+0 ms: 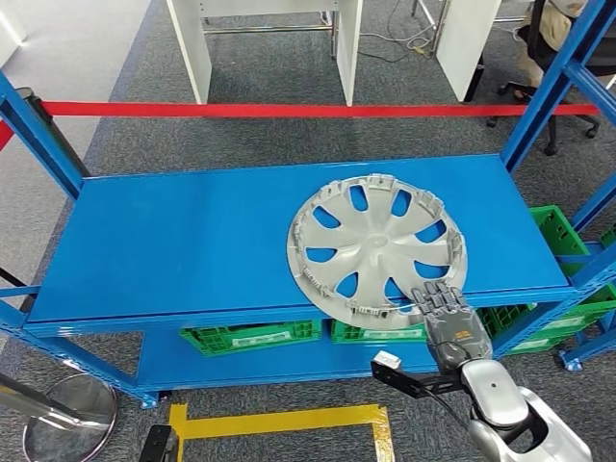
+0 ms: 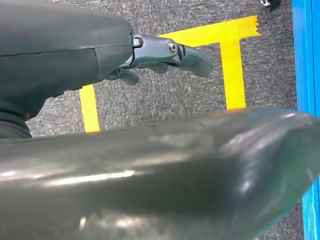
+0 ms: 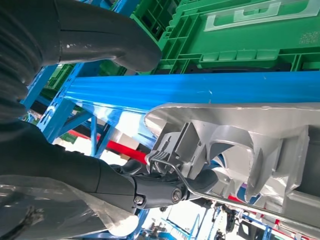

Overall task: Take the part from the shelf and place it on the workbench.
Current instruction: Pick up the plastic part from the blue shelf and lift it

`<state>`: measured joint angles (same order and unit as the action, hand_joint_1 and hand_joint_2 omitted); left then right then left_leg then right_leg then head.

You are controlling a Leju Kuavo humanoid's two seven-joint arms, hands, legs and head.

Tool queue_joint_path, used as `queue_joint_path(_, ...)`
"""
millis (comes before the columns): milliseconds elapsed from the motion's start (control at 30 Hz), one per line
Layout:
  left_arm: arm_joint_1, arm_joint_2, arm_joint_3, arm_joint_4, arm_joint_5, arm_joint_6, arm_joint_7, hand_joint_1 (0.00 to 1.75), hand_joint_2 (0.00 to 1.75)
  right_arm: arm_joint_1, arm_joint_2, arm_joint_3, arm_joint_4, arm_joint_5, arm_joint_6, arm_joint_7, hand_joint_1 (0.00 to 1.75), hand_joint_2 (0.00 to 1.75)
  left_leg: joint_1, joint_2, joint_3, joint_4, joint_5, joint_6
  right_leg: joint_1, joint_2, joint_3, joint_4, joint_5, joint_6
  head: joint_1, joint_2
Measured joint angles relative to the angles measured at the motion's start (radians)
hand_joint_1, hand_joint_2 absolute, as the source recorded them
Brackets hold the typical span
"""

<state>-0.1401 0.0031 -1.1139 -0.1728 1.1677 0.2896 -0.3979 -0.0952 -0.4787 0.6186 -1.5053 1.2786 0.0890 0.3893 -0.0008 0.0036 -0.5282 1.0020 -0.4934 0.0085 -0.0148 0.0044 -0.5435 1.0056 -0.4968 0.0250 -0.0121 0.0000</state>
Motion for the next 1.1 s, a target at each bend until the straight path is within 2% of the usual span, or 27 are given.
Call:
queue_joint_path(300, 0.0, 0.0, 0.0, 0.0, 0.003, 0.004, 0.0, 0.0, 0.0, 0.013, 0.019, -0.054, 0.006, 0.035, -0.042, -0.022, 0.0, 1.75, 0.0, 0.0, 0.0, 0.0, 0.0, 0.0, 0.0, 0.0, 0.0, 0.0, 0.0, 0.0, 0.0, 0.0)
queue_joint_path(500, 0.0, 0.0, 0.0, 0.0, 0.003, 0.004, -0.003, 0.0, 0.0, 0.036, 0.046, -0.104, -0.018, 0.041, -0.131, -0.024, 0.0, 1.75, 0.0, 0.0, 0.0, 0.0, 0.0, 0.0, 0.0, 0.0, 0.0, 0.0, 0.0, 0.0, 0.0, 0.0)
queue_joint_path(1100, 0.0, 0.0, -0.007, 0.0, -0.001, -0.002, -0.003, 0.0, 0.0, 0.085, 0.091, -0.198, -0.065, 0.012, -0.101, -0.033, 0.0, 1.75, 0.0, 0.0, 0.0, 0.0, 0.0, 0.0, 0.0, 0.0, 0.0, 0.0, 0.0, 0.0, 0.0, 0.0)
